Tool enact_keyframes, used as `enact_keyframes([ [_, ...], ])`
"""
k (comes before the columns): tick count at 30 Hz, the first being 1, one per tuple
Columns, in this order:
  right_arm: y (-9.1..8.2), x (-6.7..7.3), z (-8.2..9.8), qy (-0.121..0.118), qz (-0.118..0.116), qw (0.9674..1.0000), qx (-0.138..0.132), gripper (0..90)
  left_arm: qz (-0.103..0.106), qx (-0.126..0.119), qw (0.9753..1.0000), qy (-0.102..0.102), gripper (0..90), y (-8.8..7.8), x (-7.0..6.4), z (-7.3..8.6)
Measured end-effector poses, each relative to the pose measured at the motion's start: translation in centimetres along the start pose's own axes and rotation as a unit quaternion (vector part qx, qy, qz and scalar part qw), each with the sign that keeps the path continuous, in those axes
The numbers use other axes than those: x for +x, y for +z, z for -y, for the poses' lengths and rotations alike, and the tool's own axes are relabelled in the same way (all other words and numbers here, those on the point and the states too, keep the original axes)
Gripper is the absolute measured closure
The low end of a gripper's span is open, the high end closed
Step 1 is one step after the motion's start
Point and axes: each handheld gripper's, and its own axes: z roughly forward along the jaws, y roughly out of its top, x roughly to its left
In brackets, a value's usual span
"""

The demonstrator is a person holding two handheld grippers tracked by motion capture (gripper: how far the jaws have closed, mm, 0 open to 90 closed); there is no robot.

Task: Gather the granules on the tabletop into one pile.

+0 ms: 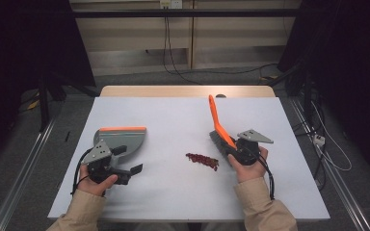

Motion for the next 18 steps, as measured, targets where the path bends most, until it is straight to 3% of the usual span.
enact_keyframes([
  [7,-0.8,0.6,0.7,0.013,0.029,0.9995,0.001,71.2,0.005,0.000,1.0000,0.001,5.5,-0.3,-0.1,0.2],
  [18,-1.4,1.0,1.7,0.029,0.049,0.9984,0.000,71.2,0.007,-0.001,1.0000,0.007,5.5,-0.4,-0.4,0.3],
])
